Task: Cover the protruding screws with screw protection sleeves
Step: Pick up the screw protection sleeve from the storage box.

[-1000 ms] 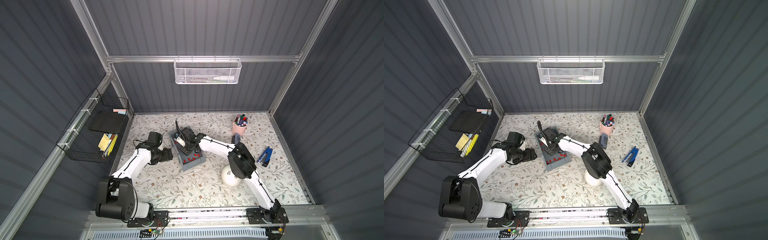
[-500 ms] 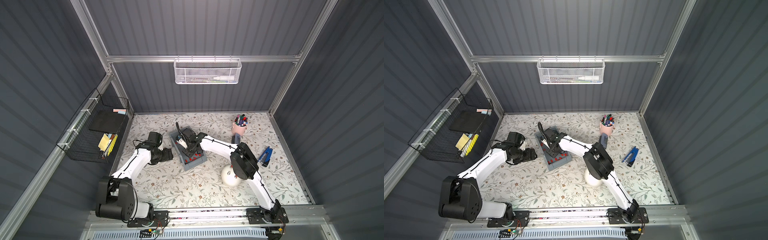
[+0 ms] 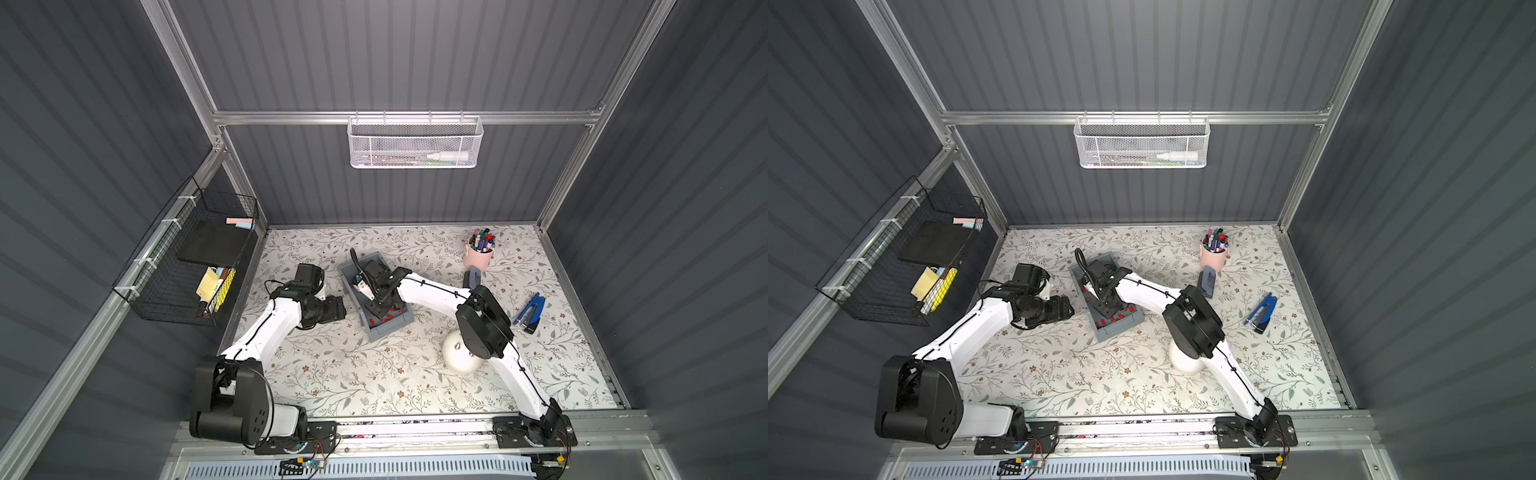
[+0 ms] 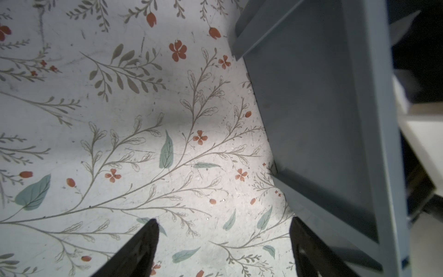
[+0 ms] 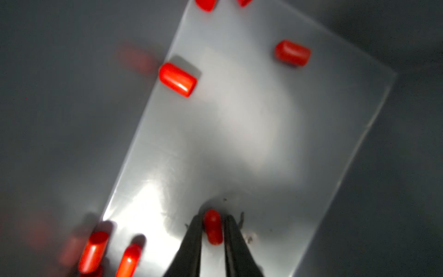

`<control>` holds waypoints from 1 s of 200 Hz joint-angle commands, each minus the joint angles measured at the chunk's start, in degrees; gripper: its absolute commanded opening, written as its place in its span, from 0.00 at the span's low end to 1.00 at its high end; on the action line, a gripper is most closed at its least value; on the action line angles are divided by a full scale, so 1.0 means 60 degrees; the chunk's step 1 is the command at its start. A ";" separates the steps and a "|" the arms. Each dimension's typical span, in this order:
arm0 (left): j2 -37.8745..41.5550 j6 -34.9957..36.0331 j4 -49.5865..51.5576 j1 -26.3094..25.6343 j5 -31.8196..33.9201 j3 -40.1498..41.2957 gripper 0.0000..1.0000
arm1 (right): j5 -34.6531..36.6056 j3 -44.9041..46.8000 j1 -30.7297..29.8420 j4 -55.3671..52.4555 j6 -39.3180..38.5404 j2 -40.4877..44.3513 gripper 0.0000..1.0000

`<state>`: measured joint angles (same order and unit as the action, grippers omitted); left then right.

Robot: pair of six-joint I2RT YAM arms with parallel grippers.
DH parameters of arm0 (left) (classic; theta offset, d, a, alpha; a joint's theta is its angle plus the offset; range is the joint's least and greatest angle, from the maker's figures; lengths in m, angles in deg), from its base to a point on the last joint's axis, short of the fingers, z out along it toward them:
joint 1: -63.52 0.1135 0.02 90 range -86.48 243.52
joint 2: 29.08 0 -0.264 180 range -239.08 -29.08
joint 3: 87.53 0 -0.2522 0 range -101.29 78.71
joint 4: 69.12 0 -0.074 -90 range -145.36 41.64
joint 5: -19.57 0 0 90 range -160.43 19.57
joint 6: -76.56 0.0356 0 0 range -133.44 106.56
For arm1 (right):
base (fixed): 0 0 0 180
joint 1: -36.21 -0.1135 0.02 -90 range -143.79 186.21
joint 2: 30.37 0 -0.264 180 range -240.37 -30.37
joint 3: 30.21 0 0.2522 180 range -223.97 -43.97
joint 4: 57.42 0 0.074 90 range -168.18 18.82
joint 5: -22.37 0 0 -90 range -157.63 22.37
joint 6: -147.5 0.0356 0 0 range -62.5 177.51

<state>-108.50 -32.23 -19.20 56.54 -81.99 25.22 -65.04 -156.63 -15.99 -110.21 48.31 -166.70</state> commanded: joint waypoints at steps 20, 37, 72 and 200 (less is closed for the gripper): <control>0.0228 -0.0106 0.0165 0.0065 -0.0060 0.0127 0.85 | -0.0104 -0.0367 0.0029 -0.0391 -0.0180 -0.0301 0.22; 0.0250 -0.0097 0.0181 0.0062 -0.0067 0.0107 0.85 | -0.0066 -0.0383 0.0029 -0.0445 -0.0214 -0.0312 0.22; 0.0271 -0.0106 0.0178 0.0051 -0.0109 0.0106 0.85 | 0.0032 -0.0497 0.0044 -0.0417 -0.0215 -0.0371 0.28; 0.0228 -0.0004 0.0243 -0.0048 -0.0088 0.0083 0.85 | -0.0106 -0.1166 0.0190 -0.0744 -0.0325 -0.0829 0.28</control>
<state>-108.48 -32.21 -19.11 56.52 -82.20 25.22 -65.69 -162.01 -15.09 -112.98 47.79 -169.72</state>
